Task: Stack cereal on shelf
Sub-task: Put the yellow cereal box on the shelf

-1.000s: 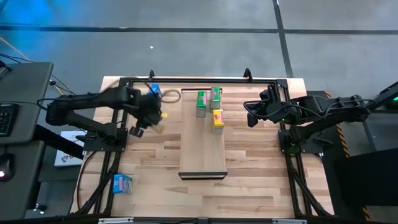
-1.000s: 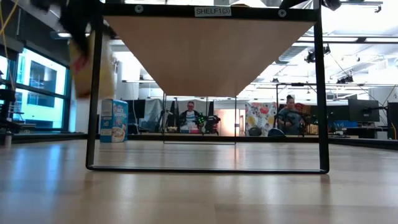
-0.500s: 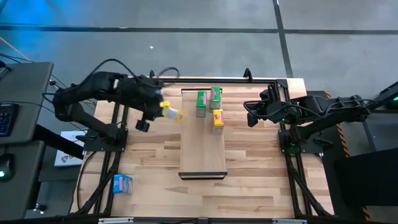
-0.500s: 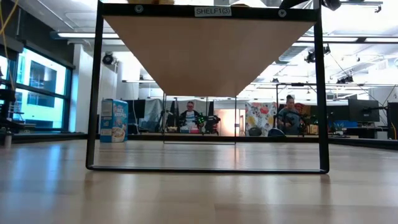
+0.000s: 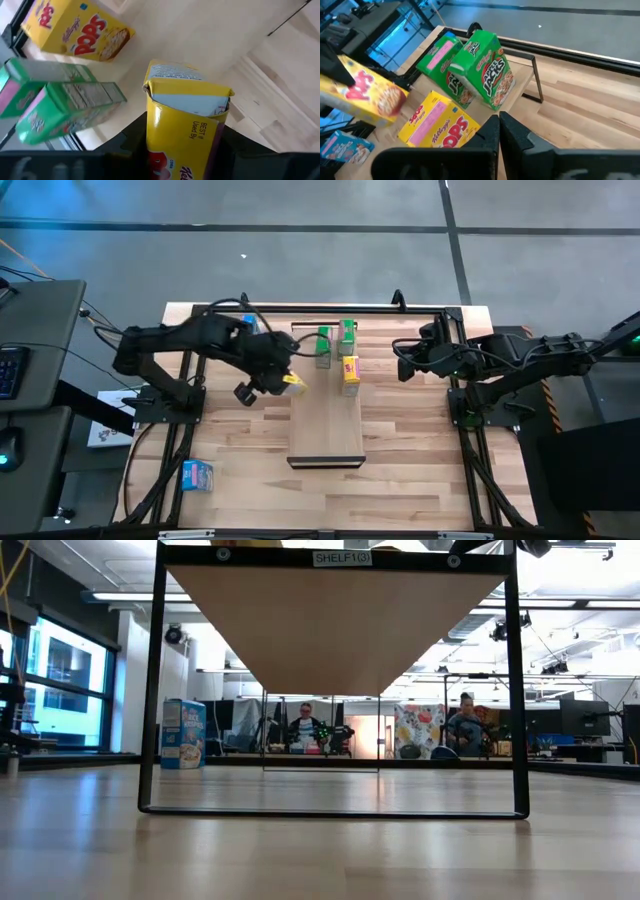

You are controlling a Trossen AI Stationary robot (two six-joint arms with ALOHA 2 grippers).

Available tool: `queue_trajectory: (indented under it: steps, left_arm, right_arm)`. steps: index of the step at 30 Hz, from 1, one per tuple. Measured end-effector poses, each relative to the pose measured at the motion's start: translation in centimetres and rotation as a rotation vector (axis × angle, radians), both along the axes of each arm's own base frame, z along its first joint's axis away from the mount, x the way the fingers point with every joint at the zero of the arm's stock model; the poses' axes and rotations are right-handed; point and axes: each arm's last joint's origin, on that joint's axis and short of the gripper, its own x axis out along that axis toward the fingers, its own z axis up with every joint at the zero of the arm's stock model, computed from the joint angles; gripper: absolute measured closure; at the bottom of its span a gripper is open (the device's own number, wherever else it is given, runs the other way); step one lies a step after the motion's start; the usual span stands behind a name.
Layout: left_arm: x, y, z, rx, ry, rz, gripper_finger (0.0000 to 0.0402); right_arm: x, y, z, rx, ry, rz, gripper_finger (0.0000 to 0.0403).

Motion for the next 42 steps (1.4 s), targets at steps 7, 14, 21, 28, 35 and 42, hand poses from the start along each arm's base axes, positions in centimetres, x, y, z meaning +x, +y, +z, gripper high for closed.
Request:
queue_trajectory:
  steps: [7,14,21,28,35,42]
  left_arm:
    - [2.4,-0.2,-2.0,0.010,0.063,-0.019,0.0270]
    - [4.2,-0.4,-3.3,0.011,0.066,-0.025,0.0270]
    - [5.5,-0.5,-4.2,0.012,0.051,-0.026,0.0270]
    - [6.0,-0.6,-4.5,0.014,0.038,-0.025,0.0241]
    - [6.7,-0.8,-3.9,0.063,-0.068,-0.034,0.0176]
    - [6.6,-1.2,-3.8,0.151,-0.071,-0.005,0.0138]
  right_arm:
    - [0.0,0.0,0.0,0.000,-0.003,-0.006,0.0402]
    - [0.0,0.0,0.0,-0.009,-0.001,-0.008,0.0402]
    - [0.0,0.0,0.0,-0.011,0.000,-0.008,0.0402]
    - [0.0,0.0,0.0,-0.012,0.006,-0.007,0.0402]
    - [-0.1,0.0,-0.1,-0.004,0.017,0.003,0.0402]
    - [-0.1,0.0,-0.1,-0.003,0.017,0.005,0.0402]
